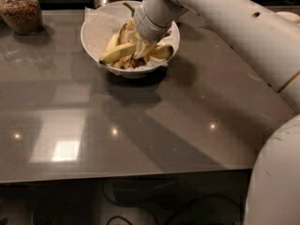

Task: Pick banana from white bowl

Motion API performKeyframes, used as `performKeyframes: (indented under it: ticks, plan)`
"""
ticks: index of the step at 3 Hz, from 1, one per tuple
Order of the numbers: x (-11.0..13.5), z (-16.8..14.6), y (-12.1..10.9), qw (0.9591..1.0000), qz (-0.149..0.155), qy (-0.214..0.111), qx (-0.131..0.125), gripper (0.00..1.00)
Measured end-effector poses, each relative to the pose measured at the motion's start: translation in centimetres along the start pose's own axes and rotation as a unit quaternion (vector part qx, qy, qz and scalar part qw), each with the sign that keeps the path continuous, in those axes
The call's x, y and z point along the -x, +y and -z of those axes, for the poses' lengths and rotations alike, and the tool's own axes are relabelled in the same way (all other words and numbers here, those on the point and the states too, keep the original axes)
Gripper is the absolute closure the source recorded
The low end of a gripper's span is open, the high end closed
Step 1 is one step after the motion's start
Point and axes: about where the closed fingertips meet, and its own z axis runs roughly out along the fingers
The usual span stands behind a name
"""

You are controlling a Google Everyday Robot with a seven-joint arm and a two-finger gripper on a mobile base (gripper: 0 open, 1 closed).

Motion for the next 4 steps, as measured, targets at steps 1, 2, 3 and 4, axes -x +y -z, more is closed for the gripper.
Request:
performKeyframes:
  ticks: [1, 2, 3, 4]
  plan:
    - [-0.7, -0.5, 0.2, 0.9999, -0.003, 0.008, 0.006, 0.70]
    - [-0.9, -0.1, 0.2, 0.9998, -0.005, 0.015, 0.009, 0.93]
    - [-0.3, 2.4, -1.0, 0.9996, -0.009, 0.024, 0.009, 1.00]
    - [0.2, 6.3, -2.1, 0.9995, -0.017, 0.025, -0.002, 1.00]
